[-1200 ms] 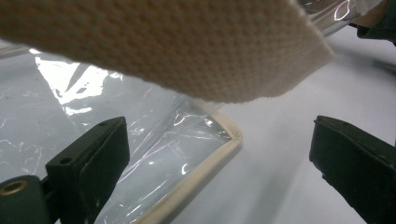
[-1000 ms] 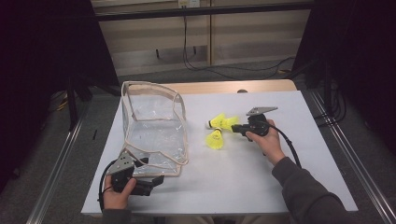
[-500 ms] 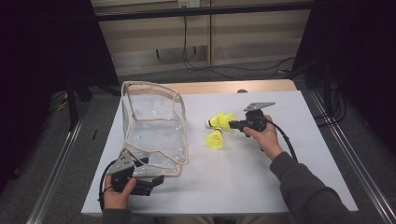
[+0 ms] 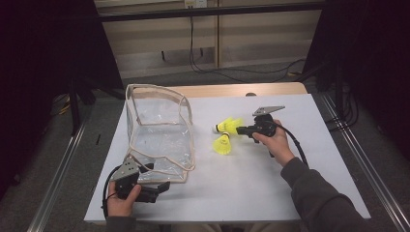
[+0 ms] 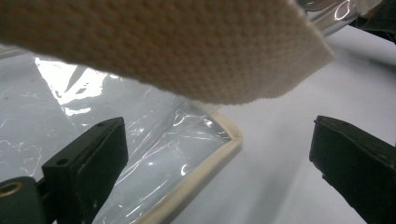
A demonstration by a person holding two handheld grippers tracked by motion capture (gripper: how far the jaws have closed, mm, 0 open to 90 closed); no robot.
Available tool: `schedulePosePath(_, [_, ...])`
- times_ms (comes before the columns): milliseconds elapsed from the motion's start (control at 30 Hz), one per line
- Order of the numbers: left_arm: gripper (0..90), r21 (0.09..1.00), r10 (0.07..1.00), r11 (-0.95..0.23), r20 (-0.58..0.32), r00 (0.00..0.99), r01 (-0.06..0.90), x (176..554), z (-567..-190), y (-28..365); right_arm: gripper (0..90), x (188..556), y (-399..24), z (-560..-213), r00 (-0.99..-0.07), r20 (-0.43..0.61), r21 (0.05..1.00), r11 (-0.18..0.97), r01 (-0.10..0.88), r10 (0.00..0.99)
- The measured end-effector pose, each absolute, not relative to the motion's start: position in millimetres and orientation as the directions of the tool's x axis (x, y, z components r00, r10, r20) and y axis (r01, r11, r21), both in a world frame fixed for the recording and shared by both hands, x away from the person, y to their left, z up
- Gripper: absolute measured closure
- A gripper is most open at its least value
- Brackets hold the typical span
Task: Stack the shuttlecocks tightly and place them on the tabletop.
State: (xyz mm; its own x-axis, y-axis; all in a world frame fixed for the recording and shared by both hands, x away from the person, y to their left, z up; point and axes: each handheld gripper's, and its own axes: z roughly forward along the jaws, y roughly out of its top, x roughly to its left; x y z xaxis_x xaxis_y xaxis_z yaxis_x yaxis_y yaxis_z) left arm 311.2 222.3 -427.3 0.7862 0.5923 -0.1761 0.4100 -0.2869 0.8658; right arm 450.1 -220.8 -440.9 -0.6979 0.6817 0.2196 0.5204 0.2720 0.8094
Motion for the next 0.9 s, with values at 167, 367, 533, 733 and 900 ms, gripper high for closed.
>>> schedulePosePath(167, [4.3, 0.865, 0.593, -0.284, -0.18, 0.785, 0.413, 311.0, -427.2, 222.2, 89.1, 452.1, -220.6, -447.2, -0.69, 0.223, 0.8, 0.275, 0.533, 0.688])
schedulePosePath(367, [4.3, 0.867, 0.591, -0.284, -0.178, 0.787, 0.409, 310.9, -427.2, 222.3, 83.0, 452.2, -220.1, -448.2, -0.68, 0.216, 0.799, 0.274, 0.536, 0.7])
schedulePosePath(533, [4.3, 0.868, 0.592, -0.284, -0.176, 0.786, 0.408, 310.7, -427.1, 221.7, 73.9, 452.2, -220.7, -448.2, -0.667, 0.223, 0.8, 0.258, 0.542, 0.711])
schedulePosePath(733, [4.4, 0.868, 0.59, -0.286, -0.174, 0.789, 0.406, 310.3, -426.8, 222.2, 60.8, 449.7, -222.1, -445.5, -0.65, 0.21, 0.8, 0.253, 0.544, 0.73])
schedulePosePath(900, [4.7, 0.869, 0.591, -0.28, -0.179, 0.787, 0.408, 310.5, -426.9, 222.5, 51.9, 443.9, -227.1, -444.9, -0.636, 0.205, 0.801, 0.246, 0.546, 0.744])
